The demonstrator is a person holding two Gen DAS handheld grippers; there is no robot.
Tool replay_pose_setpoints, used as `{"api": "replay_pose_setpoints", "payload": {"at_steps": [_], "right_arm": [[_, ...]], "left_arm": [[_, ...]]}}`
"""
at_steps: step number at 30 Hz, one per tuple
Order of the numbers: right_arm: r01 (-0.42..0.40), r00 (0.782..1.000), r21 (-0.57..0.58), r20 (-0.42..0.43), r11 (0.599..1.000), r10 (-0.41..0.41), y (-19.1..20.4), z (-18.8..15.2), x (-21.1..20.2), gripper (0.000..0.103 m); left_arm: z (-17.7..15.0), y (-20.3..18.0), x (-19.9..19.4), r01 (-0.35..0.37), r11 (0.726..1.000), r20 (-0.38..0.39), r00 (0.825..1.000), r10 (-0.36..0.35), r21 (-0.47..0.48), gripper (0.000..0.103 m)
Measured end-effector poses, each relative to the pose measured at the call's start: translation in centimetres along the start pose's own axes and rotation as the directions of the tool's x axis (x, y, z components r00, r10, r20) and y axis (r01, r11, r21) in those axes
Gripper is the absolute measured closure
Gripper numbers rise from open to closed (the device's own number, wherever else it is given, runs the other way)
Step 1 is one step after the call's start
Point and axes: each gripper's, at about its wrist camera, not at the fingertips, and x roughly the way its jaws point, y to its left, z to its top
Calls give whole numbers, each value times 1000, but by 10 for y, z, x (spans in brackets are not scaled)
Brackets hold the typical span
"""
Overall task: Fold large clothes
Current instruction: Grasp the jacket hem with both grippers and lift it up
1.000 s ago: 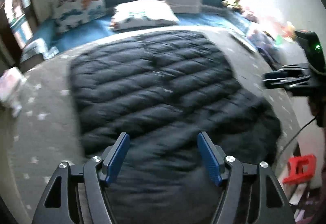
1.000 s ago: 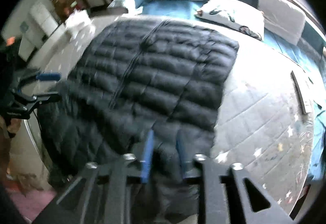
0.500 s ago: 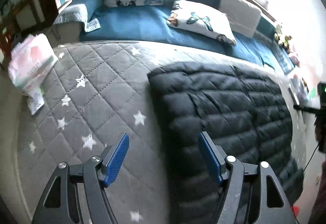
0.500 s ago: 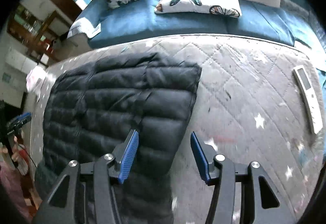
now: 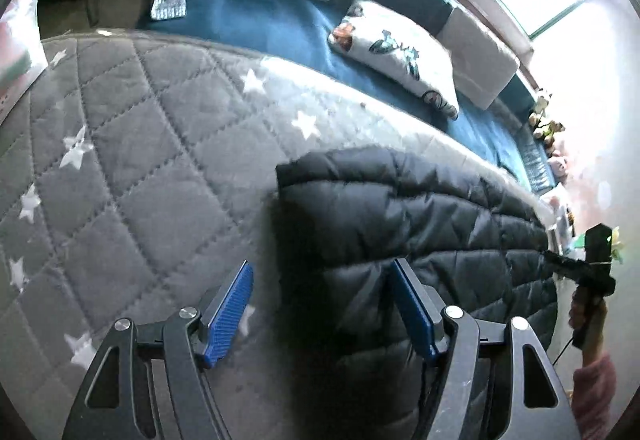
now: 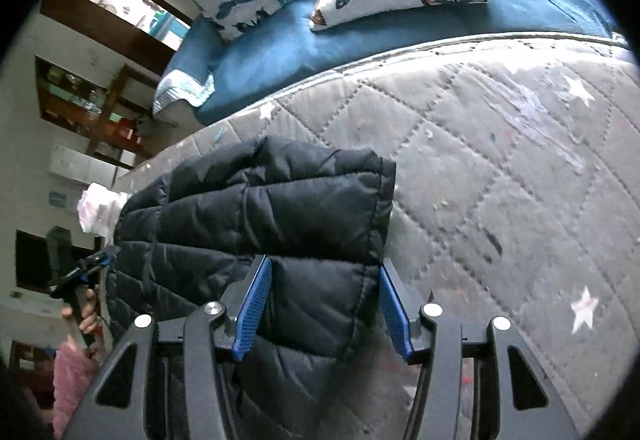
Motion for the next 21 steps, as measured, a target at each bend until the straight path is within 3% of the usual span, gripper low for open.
{"api": "replay_pose_setpoints", "payload": {"at_steps": [5,9,10,12,15,21], "right_arm": [[-12,999,-27,44,1000,14,5,2,3,45],[-17,998,-34,57,999,19,14,3,6,73],[-11,997,-47,70,999,15,18,3,1,75],[-12,996,-63,90,998,17,27,0,-11,81],[-28,991,-93,130,995,40,46,-6,-40,84],[-17,977,-200,206,980,59,90,-43,-115,85]], "left_arm": [[5,-7,11,84,996,13,996,-84,-5,31],[2,-31,17,-7,996,45,999,3,84,69],[-1,-38,14,-39,994,70,997,32,106,78],[-6,-47,3,-53,991,106,994,41,121,86],[-9,-62,-20,-34,992,155,988,15,118,88],[-37,-95,-107,10,988,279,959,-53,155,90]]}}
